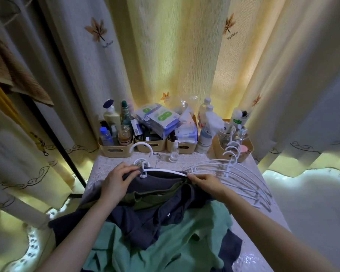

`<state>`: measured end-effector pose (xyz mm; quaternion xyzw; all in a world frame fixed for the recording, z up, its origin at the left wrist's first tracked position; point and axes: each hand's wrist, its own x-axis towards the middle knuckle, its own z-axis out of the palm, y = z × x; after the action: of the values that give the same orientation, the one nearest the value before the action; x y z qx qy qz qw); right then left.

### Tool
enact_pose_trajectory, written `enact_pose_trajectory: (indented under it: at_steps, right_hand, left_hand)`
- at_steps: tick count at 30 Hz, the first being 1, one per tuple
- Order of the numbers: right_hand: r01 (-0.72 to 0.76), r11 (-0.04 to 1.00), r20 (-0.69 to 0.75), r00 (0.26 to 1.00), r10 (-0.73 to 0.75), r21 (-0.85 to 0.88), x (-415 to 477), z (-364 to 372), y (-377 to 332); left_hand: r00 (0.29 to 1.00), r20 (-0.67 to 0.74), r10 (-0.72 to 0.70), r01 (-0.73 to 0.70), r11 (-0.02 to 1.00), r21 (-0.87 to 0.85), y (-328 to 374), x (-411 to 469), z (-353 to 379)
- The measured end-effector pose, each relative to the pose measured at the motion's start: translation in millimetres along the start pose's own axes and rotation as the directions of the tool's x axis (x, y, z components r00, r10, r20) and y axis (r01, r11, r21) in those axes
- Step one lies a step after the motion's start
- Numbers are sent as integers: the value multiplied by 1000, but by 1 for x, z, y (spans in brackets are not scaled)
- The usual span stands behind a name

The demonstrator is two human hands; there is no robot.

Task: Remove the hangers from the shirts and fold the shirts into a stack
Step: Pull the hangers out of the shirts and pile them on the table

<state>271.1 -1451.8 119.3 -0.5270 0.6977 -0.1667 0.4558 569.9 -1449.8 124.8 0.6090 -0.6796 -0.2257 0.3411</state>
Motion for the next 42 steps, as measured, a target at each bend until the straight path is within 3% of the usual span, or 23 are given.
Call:
enact_pose_trajectory:
  at_steps: [6, 18, 22, 26, 29, 32, 38, 42]
  right_hand:
    - [2, 999, -121, 993, -8, -48, 5, 6, 1]
    - [-76, 958, -99, 994, 50, -275, 14, 10, -1]
    - [-124, 977, -170, 981, 94, -173, 19, 12, 9]
    - [-198, 977, -157, 965, 208, 82, 23, 12, 21]
    - [-227, 886, -105, 951, 291, 404, 22, 13, 26]
    - [-228, 778, -65, 943, 326, 586, 21, 13, 28]
    - [-182, 847, -68, 966, 248, 499, 21, 14, 23]
    - [-184, 908, -12, 979, 204, 377, 22, 15, 11]
  left_hand:
    - [999, 43, 7, -8, 1000, 6, 4, 0, 12]
    - [1000, 17, 11, -11, 999, -43, 1, -4, 13]
    - [1000, 16, 16, -15, 998, -62, -4, -3, 9]
    - [1000, -3, 11, -12, 998, -65, -8, -4, 10]
    - [1000, 6, 24, -23, 998, -53, -8, -2, 11]
    - [1000, 19, -4, 6, 995, -98, -7, 0, 12]
    - [995, -51, -80, 72, 985, -156, -6, 1, 16]
    - [990, 44, -134, 139, 977, -160, -13, -3, 16]
